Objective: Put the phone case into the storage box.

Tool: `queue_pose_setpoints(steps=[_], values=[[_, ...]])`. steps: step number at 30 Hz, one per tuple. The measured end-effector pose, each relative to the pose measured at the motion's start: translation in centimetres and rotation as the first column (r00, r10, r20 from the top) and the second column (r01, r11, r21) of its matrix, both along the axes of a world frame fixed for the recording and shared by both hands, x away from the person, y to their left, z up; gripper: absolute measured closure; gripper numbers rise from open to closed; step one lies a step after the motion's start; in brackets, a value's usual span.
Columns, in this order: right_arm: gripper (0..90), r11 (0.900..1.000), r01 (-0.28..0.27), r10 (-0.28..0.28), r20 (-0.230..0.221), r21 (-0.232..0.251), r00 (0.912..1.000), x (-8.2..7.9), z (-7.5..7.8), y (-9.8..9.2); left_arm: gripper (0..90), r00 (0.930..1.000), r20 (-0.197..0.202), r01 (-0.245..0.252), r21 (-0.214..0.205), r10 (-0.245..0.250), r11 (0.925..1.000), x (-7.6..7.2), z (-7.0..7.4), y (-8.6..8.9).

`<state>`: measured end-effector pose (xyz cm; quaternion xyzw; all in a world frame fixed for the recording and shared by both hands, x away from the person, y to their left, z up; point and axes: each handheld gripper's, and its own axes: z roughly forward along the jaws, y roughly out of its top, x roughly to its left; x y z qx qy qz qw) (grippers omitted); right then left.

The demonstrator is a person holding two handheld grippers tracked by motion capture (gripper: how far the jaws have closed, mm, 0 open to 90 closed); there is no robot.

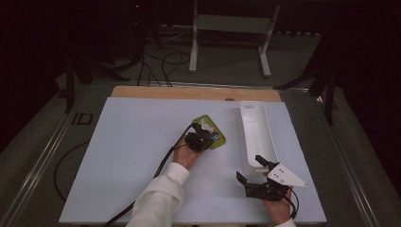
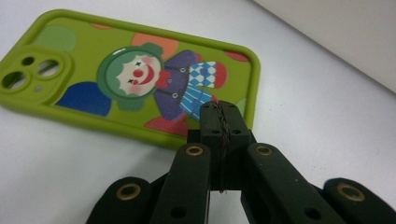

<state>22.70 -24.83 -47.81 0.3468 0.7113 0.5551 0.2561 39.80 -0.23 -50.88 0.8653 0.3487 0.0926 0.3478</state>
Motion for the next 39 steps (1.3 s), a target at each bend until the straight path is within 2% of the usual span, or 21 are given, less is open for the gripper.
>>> queue_pose_setpoints(steps=[13,33,39], values=[[8.6,1.0,-0.001,0.001,0.0,-0.001,1.0,0.0,0.0,0.0,90.0,0.9998,0.001,-0.02,0.012,0.02,0.9997,-0.4,0.1,1.2],[8.6,1.0,-0.001,0.001,-0.002,-0.004,1.0,0.0,-0.1,0.1,90.0,0.9984,-0.007,-0.057,0.026,0.057,0.9981,-1.0,0.3,4.5],[8.6,1.0,-0.001,0.001,-0.002,-0.004,1.0,0.0,-0.1,0.1,90.0,0.998,0.005,-0.064,0.056,0.064,0.9964,-1.3,0.5,5.1]])
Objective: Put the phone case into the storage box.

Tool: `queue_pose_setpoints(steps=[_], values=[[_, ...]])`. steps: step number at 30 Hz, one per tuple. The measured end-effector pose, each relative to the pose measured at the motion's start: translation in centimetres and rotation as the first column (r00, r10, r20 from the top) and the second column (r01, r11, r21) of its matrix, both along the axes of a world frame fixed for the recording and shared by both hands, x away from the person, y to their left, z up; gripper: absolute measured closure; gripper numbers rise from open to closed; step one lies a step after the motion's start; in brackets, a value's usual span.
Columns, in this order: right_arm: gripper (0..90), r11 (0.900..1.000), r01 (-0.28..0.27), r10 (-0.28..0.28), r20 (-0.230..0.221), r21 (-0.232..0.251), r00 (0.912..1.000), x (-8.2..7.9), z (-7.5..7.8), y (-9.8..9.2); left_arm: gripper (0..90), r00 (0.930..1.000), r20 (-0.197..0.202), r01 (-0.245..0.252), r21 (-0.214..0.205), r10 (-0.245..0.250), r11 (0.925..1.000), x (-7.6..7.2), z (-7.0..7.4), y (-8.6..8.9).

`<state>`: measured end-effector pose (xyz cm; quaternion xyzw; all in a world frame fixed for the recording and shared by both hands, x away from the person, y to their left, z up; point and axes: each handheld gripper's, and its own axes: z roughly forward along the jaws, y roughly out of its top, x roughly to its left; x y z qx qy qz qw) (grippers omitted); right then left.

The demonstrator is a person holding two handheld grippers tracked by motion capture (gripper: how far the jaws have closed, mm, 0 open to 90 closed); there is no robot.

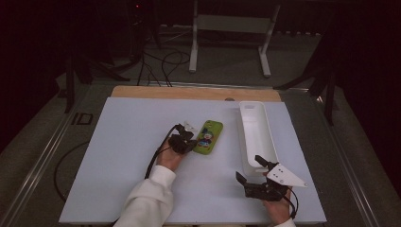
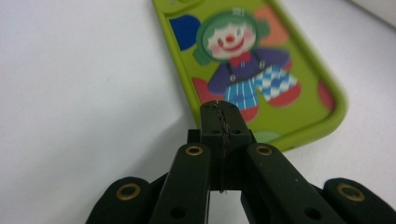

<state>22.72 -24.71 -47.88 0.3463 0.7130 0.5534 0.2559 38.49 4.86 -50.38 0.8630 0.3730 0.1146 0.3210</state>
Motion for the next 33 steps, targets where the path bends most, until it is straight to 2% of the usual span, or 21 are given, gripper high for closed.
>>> queue_pose_setpoints(steps=[2,5,10,19,21,25,30,32,33], values=[[8.6,1.0,-0.001,0.001,0.001,-0.001,1.0,0.02,-0.02,0.03,90.0,1.0,0.001,-0.005,0.007,0.005,1.0,-0.03,-0.02,0.25],[8.6,1.0,0.0,0.0,-0.002,0.0,1.0,0.02,-0.02,0.1,90.0,1.0,-0.003,-0.007,-0.007,0.007,0.9999,-0.06,-0.12,0.54],[8.6,1.0,-0.002,0.002,-0.001,0.0,1.0,0.03,-0.04,0.12,90.0,1.0,0.004,-0.001,0.002,0.0,1.0,-0.17,-0.06,0.43],[8.6,1.0,-0.001,0.001,-0.001,-0.004,1.0,0.04,-0.06,0.16,90.0,0.9999,-0.005,0.015,-0.021,-0.015,0.9997,-0.41,0.06,0.02],[8.6,1.0,-0.002,0.002,-0.001,-0.004,1.0,0.05,-0.07,0.17,90.0,0.9998,0.005,0.02,0.002,-0.02,0.9998,-0.57,0.14,-0.21],[8.6,1.0,-0.003,0.003,-0.002,-0.006,1.0,0.05,-0.07,0.2,90.0,0.9995,-0.007,0.032,-0.007,-0.032,0.9995,-0.72,0.18,-0.12],[8.6,1.0,-0.003,0.003,-0.005,-0.005,1.0,0.07,-0.1,0.29,90.0,0.9993,0.008,0.037,0.014,-0.037,0.9992,-0.87,0.22,-0.32],[8.6,1.0,-0.004,0.004,-0.003,-0.006,1.0,0.05,-0.09,0.3,90.0,0.9994,0.029,0.018,0.051,-0.019,0.9986,-0.76,0.18,-0.33],[8.6,1.0,-0.003,0.003,-0.003,-0.005,1.0,0.05,-0.09,0.29,90.0,0.9998,0.018,0.009,0.08,-0.01,0.9967,-0.58,-0.08,-0.34]])
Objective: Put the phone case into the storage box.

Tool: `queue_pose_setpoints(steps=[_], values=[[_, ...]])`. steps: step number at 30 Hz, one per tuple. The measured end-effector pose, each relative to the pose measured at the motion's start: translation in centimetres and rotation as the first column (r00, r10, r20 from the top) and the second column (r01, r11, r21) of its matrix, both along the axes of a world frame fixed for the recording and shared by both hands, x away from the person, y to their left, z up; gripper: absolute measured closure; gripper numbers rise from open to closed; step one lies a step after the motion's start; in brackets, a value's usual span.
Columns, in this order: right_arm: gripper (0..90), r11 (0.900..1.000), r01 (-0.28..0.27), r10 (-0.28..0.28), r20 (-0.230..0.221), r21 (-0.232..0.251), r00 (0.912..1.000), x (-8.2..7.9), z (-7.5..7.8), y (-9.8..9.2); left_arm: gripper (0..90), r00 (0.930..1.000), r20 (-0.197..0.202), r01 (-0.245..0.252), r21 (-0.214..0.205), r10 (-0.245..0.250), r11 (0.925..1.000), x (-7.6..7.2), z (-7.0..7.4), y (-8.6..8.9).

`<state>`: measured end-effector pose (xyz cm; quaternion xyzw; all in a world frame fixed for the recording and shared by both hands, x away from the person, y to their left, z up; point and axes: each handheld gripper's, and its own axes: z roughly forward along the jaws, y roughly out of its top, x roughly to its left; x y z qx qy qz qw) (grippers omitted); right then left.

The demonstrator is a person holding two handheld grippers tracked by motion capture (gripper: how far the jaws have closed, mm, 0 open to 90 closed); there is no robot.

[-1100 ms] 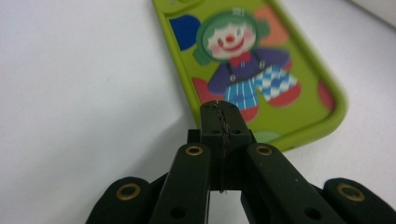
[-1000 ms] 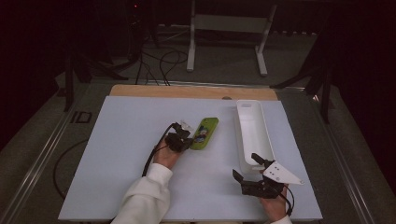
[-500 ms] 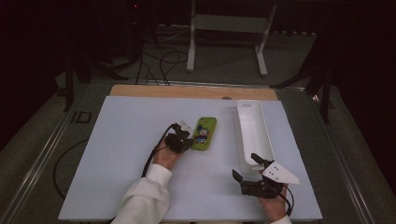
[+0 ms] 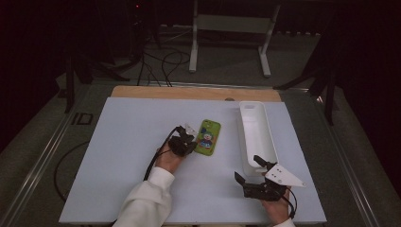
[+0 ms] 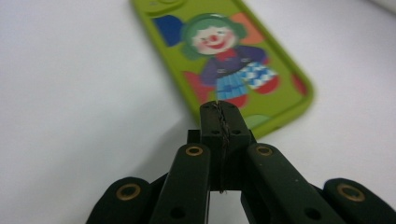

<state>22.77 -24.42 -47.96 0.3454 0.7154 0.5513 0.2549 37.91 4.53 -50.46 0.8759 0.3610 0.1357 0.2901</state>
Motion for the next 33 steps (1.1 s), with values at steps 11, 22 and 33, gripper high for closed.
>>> queue_pose_setpoints(steps=[11,22,33], values=[[8.6,1.0,0.0,0.0,0.0,0.001,1.0,0.0,0.0,0.0,90.0,0.9995,0.023,0.027,-0.14,-0.023,0.9898,-0.5,0.4,-0.3],[8.6,1.0,0.002,-0.002,0.002,0.002,1.0,0.0,0.0,-0.1,90.0,0.9995,0.027,0.017,-0.012,-0.016,0.9998,-0.2,0.1,-0.7],[8.6,1.0,0.006,-0.006,-0.002,0.004,1.0,0.1,0.0,-0.2,87.9,0.9989,0.046,-0.008,-0.11,0.013,0.9939,-0.7,1.7,1.8]])
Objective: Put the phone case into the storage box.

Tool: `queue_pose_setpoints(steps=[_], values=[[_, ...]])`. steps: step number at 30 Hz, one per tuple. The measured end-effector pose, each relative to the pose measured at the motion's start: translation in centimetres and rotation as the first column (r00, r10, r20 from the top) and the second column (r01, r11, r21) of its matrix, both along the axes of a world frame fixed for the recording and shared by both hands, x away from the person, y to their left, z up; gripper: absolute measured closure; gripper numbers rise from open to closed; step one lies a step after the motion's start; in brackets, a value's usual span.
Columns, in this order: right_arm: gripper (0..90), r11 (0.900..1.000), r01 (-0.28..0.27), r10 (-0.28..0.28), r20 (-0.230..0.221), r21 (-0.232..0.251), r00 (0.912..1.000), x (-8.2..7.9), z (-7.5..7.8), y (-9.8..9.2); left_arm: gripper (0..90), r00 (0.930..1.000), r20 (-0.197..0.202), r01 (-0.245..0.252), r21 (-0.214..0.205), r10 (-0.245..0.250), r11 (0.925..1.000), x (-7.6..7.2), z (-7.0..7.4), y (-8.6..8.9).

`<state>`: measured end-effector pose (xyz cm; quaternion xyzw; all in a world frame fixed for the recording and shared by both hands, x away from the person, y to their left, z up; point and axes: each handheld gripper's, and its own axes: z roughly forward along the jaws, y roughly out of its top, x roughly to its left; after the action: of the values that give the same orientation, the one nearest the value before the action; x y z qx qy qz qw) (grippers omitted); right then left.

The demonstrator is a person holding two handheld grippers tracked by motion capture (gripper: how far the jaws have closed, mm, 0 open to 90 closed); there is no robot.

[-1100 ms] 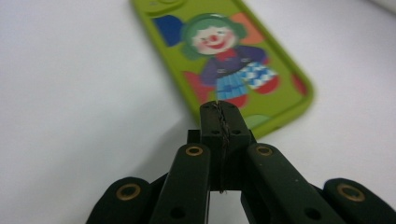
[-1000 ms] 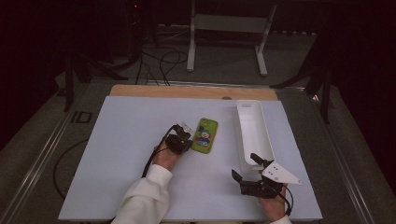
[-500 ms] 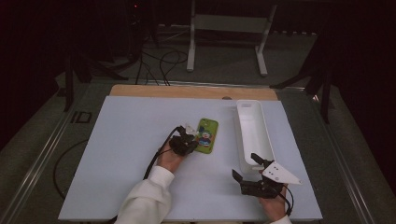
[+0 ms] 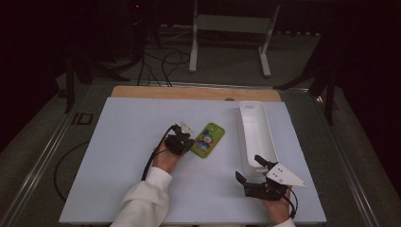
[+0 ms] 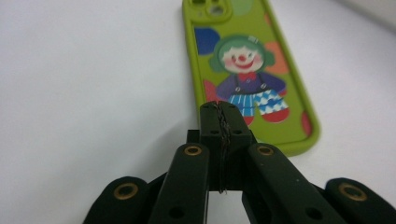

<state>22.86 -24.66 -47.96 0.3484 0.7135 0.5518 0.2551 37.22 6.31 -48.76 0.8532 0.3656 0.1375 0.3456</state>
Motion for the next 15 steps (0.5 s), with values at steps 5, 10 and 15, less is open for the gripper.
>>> queue_pose_setpoints(steps=[5,10,15], values=[[8.6,1.0,0.0,0.0,0.0,0.0,1.0,0.0,0.0,0.0,66.5,0.9989,0.033,0.035,-0.074,-0.032,0.9967,-1.3,1.5,2.0],[8.6,1.0,0.002,-0.002,-0.003,0.001,1.0,0.2,0.0,-0.1,47.4,0.9962,0.076,0.051,-0.128,-0.041,0.9905,-3.0,2.7,4.4],[8.6,1.0,0.006,-0.006,-0.007,0.006,1.0,0.5,0.0,-0.3,21.1,0.986,0.167,0.024,-0.132,-0.002,0.9909,-5.8,3.8,7.2]])
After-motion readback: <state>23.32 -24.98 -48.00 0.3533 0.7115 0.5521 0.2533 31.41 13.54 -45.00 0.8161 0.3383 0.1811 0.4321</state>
